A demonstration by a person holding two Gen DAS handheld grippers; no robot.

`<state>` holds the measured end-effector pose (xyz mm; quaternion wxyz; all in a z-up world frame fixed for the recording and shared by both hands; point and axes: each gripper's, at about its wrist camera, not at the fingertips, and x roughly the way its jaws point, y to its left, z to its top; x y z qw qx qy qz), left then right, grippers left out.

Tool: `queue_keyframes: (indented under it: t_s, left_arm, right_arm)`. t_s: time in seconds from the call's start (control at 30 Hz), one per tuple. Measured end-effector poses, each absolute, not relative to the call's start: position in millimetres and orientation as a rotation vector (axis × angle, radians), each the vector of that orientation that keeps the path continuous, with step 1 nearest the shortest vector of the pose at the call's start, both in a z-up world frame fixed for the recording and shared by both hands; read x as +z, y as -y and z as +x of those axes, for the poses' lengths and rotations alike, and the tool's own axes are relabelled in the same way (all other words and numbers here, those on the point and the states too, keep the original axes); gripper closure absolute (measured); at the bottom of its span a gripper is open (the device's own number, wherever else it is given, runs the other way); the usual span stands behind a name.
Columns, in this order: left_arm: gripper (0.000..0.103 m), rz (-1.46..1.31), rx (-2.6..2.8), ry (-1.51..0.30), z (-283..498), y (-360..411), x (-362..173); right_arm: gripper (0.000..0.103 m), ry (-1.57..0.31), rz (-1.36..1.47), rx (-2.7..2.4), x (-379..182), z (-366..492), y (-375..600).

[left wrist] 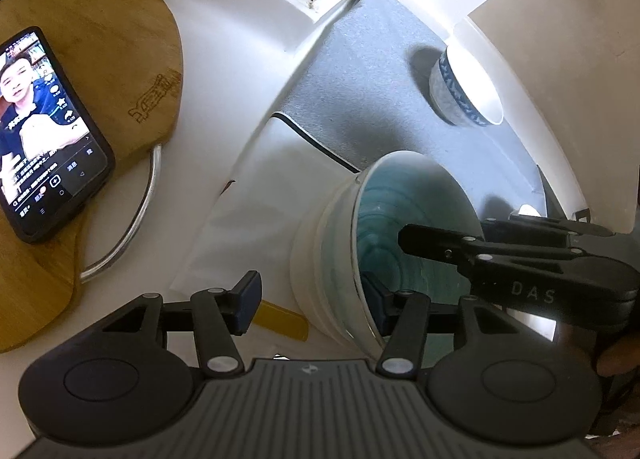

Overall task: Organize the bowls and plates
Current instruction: 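Lower the light-blue bowl into the cream bowl stack and open both tools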

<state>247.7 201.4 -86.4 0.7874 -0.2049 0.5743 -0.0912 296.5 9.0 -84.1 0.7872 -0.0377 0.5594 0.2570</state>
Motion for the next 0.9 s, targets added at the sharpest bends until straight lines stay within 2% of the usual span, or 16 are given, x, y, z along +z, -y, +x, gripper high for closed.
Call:
queue_keyframes:
  t_s: [0.2, 0.33, 0.4, 0.47, 0.67, 0.83, 0.87, 0.9]
  left_arm:
    - [0.038, -0.438, -0.196, -1.24, 249, -201, -87]
    - [0.037, -0.429, -0.192, -1.239, 250, -199, -88]
    - [0.037, -0.413, -0.183, -1.245, 250, -197, -89]
    - [0.034, -0.407, -0.181, -1.25, 250, -196, -92]
    - [0.034, -0.394, -0.185, -1.257, 252, -191, -94]
    - [0.032, -0.394, -0.196, -1.245, 254, -186, -92]
    - [0.03, -0.393, -0.199, -1.241, 255, -185, -91]
    - [0.028, -0.39, -0.201, -1.237, 254, -184, -91]
  right_arm:
    - [0.066, -1.203, 0.041, 0.582, -84, 301, 8]
    - [0.061, -1.243, 0.195, 0.607, -87, 311, 28]
    - [0.058, -1.237, 0.261, 0.614, -86, 314, 38]
    - [0.044, -1.205, 0.326, 0.6, -83, 317, 49]
    - [0.036, -1.173, 0.205, 0.562, -76, 315, 53]
    - [0.036, -1.183, 0.09, 0.557, -87, 310, 40]
    - [0.039, -1.184, 0.076, 0.53, -91, 310, 38]
    - [0.05, -1.192, 0.072, 0.504, -95, 311, 38]
